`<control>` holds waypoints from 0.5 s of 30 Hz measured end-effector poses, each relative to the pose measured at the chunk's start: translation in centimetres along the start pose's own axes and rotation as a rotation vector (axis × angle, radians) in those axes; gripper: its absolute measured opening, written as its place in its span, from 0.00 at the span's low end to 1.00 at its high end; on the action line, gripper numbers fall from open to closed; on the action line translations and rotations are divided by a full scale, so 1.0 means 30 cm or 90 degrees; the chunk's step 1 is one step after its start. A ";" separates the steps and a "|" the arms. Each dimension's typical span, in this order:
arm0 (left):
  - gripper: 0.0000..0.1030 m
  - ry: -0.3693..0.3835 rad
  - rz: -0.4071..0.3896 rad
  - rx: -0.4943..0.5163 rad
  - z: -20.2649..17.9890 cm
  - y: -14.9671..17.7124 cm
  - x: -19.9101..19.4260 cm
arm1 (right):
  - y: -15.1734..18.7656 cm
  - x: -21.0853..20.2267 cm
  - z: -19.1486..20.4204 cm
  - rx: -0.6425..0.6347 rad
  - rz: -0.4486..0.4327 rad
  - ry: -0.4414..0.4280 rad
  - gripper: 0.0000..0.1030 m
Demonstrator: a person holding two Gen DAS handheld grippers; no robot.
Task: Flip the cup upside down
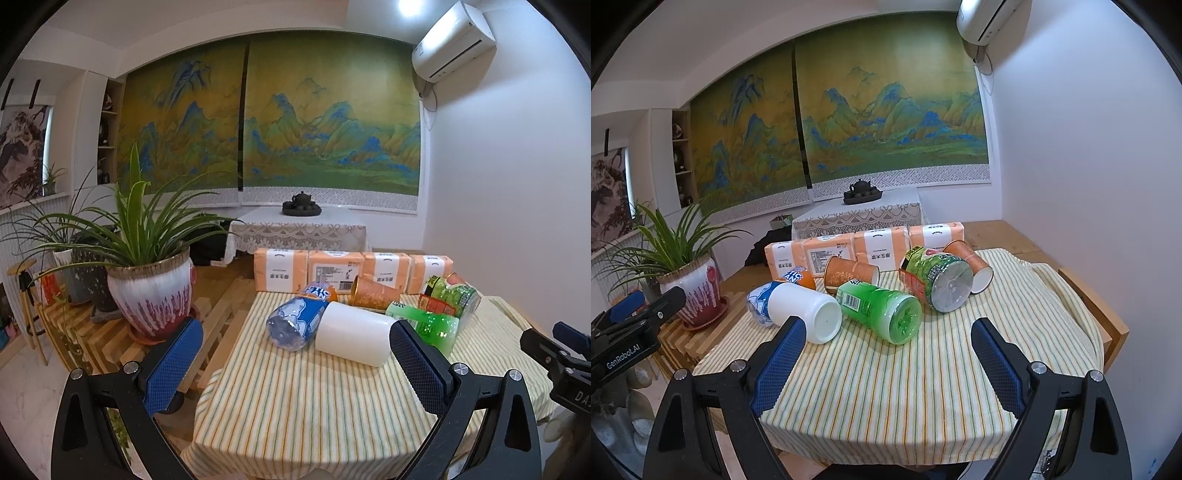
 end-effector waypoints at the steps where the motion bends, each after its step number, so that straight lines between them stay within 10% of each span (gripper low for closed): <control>1: 1.00 0.000 -0.001 0.000 -0.001 -0.001 -0.002 | 0.001 0.002 0.001 -0.001 0.000 0.000 0.86; 15: 1.00 0.006 0.007 0.003 -0.008 0.002 0.017 | 0.002 0.010 -0.003 -0.003 0.003 -0.003 0.86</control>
Point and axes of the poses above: each gripper's, at about its wrist camera, not at the fingertips, and x roughly the way its jaws point, z to its left, y to its underside, the point moved 6 cm from there along x, roughly the way its jaws point, and after that the axes turned 10 degrees about x, right-handed, at the moved point
